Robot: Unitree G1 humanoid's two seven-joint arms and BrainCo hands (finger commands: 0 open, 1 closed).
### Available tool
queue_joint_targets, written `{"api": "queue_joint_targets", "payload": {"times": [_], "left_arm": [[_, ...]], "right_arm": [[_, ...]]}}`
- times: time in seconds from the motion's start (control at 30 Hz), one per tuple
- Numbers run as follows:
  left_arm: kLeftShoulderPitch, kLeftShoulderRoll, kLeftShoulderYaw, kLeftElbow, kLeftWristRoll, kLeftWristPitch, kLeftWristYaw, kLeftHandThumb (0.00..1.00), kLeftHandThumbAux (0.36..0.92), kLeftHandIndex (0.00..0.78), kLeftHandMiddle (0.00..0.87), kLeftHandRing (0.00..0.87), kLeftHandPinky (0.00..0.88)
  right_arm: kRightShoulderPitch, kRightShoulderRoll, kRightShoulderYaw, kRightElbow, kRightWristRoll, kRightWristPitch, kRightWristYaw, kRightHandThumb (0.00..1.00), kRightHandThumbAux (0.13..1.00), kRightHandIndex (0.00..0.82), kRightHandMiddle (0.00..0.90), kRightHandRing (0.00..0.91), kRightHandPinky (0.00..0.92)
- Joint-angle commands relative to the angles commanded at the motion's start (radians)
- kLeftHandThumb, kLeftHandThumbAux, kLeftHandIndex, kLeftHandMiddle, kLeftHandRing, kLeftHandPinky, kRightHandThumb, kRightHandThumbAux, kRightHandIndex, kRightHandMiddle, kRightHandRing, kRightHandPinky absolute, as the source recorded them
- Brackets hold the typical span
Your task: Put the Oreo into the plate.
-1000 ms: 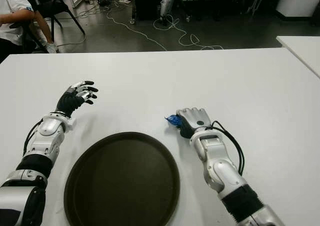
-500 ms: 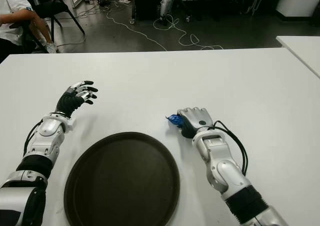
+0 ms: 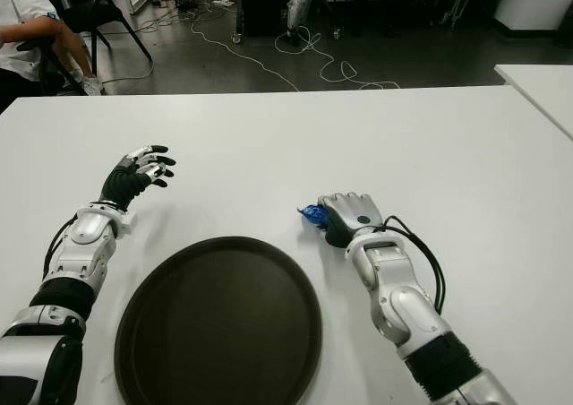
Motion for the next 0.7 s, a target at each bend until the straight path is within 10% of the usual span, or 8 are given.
{"api": "queue_joint_targets", "payload": {"times": [0.7], "left_arm": [[-0.012, 0.008, -0.002, 0.028, 0.008, -0.003, -0.004, 0.092, 0.665, 0.270, 0.376, 0.402, 0.445]], "right_arm": [[-0.083, 0.006, -0.116, -0.129, 0.075, -0.050, -0.074, 0.692, 0.731, 0.428, 0.719, 0.724, 0.719]]}}
